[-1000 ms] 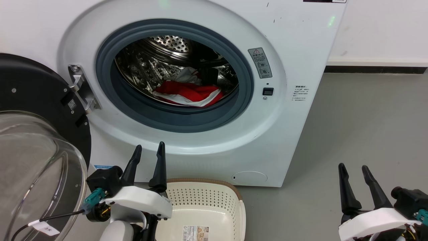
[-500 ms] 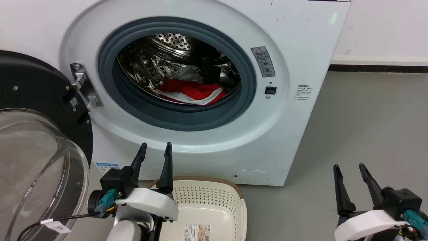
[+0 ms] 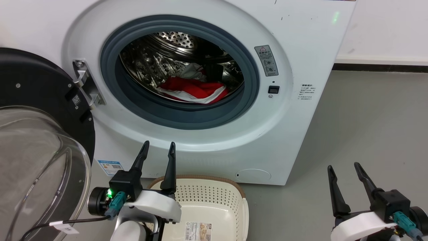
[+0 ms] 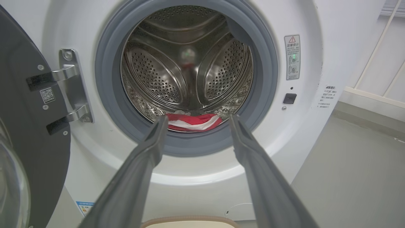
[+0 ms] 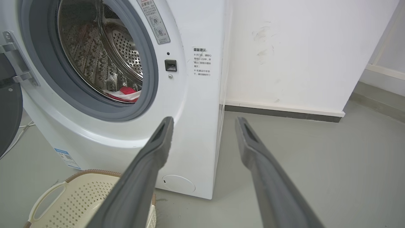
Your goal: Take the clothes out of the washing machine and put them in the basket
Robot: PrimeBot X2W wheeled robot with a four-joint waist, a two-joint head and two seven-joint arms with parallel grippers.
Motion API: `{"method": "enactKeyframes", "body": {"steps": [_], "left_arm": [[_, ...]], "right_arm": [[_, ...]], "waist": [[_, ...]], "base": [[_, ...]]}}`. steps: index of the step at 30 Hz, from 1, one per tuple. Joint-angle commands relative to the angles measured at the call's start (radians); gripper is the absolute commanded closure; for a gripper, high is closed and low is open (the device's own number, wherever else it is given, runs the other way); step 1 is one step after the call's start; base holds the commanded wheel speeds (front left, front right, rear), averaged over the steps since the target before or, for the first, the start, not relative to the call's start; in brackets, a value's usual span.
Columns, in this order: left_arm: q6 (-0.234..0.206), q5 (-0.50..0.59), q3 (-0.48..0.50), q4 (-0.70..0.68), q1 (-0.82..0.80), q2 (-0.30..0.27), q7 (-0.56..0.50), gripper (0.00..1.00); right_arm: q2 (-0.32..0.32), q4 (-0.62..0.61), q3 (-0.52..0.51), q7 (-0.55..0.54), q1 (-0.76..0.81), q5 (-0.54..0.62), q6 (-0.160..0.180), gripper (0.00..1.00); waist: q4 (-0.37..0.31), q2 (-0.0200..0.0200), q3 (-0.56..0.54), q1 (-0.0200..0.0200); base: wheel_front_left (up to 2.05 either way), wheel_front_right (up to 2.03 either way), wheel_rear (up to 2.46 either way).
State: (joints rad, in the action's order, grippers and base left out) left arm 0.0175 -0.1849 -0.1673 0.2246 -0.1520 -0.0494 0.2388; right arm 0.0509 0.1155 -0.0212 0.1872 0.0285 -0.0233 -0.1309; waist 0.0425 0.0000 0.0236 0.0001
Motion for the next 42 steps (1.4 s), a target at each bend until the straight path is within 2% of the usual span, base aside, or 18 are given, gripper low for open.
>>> {"method": "enactKeyframes", "body": {"steps": [1, 13, 29, 36, 42], "left_arm": [[-0.001, 0.016, -0.005, -0.007, 0.002, -0.001, 0.007, 0.00], [-0.015, 0.077, -0.017, -0.011, 0.008, -0.002, 0.029, 0.00], [-0.022, 0.048, -0.025, -0.009, -0.002, -0.001, 0.027, 0.00], [-0.044, 0.059, -0.015, 0.037, -0.097, -0.001, 0.027, 0.00], [-0.046, 0.066, 0.003, 0.185, -0.269, -0.009, 0.027, 0.00]], "right_arm": [[-0.001, -0.003, 0.003, 0.009, 0.007, 0.015, 0.000, 0.00], [-0.001, 0.003, 0.001, 0.031, 0.002, 0.090, 0.000, 0.00], [-0.001, 0.007, -0.017, 0.035, -0.014, 0.069, 0.000, 0.00], [-0.001, -0.005, 0.019, 0.030, -0.054, 0.053, 0.000, 0.00], [-0.001, -0.014, 0.053, 0.034, -0.104, 0.038, 0.000, 0.00]], "waist": [[0.000, 0.0000, 0.001, -0.0001], [0.008, 0.0000, 0.011, -0.0001], [0.017, 0.0000, 0.023, -0.0001], [-0.021, 0.0000, 0.080, -0.0001], [-0.078, 0.0000, 0.167, -0.0001]], "base": [[0.00, 0.00, 0.00], [0.00, 0.00, 0.00], [0.00, 0.00, 0.00], [0.00, 0.00, 0.00], [0.00, 0.00, 0.00]]}}
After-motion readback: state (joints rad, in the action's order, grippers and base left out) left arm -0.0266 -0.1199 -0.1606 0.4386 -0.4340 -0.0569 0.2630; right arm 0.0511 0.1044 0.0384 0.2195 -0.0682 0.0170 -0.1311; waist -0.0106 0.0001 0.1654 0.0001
